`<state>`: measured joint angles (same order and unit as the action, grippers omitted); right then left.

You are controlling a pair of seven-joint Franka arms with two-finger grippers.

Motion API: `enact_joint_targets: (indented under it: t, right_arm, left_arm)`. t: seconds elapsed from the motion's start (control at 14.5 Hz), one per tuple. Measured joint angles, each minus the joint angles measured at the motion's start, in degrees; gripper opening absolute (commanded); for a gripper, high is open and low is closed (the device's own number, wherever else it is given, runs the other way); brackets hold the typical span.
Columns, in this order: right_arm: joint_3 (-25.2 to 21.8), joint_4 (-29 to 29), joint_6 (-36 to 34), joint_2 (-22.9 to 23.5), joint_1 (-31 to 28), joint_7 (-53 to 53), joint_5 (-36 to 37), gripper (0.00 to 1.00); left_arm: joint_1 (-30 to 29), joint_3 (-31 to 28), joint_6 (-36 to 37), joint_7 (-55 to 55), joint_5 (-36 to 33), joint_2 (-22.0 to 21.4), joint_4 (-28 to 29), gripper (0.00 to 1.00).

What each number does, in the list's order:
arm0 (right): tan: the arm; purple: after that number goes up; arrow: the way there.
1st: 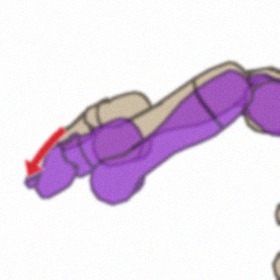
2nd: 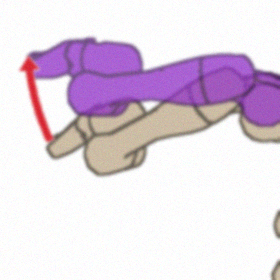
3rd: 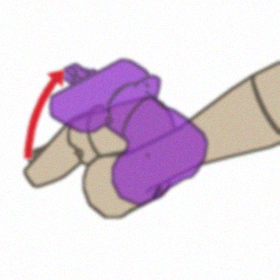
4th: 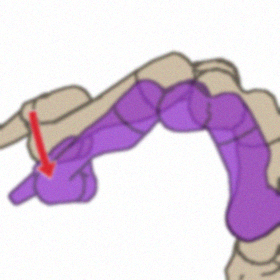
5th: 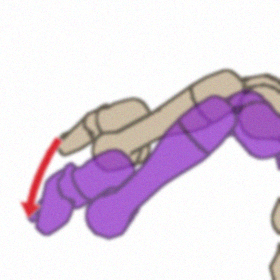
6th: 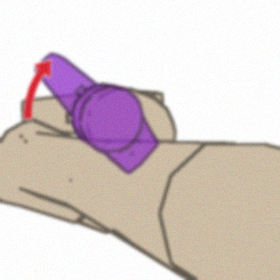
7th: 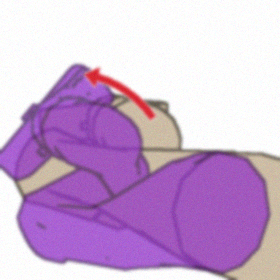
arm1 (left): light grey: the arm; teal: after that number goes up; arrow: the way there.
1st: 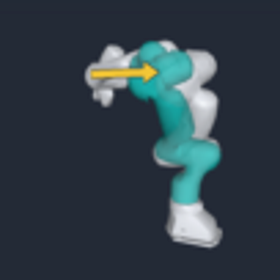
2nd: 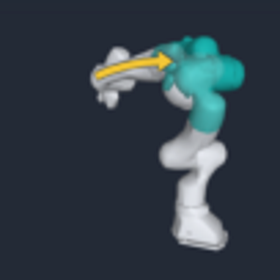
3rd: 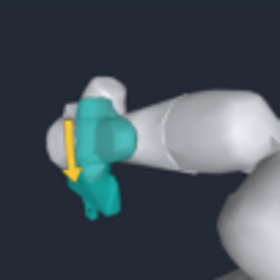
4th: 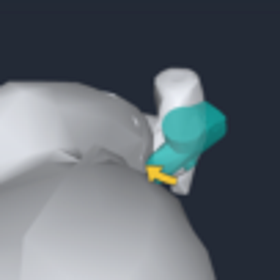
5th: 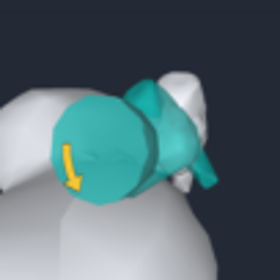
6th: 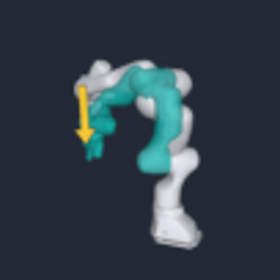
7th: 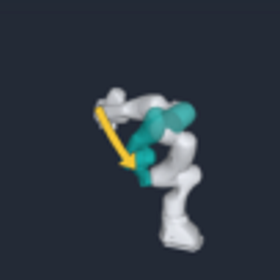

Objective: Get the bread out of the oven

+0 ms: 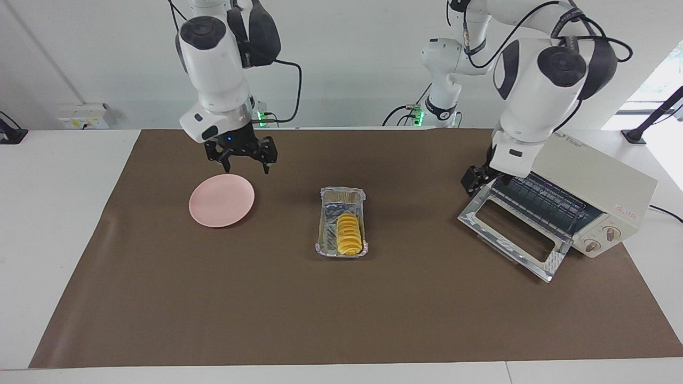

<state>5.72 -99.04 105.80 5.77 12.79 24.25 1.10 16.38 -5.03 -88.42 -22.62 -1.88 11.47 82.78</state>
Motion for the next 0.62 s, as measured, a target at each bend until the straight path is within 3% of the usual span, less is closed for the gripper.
enact_joint_targets:
  t: [0.28,0.62]
  right_arm:
    - [-0.09,0.24,8.19,8.51,5.19,7.5,0.06,1.0]
    - [-0.32,7.73,9.5,20.13,11.1,16.99,4.2,1.0]
  left_arm:
    - [-7.12,1.76,4.95,8.27,0.49,-6.47,4.36,1.0]
    - [-14.94,8.74,7.4,10.02,1.44,-10.14,6.85,1.0]
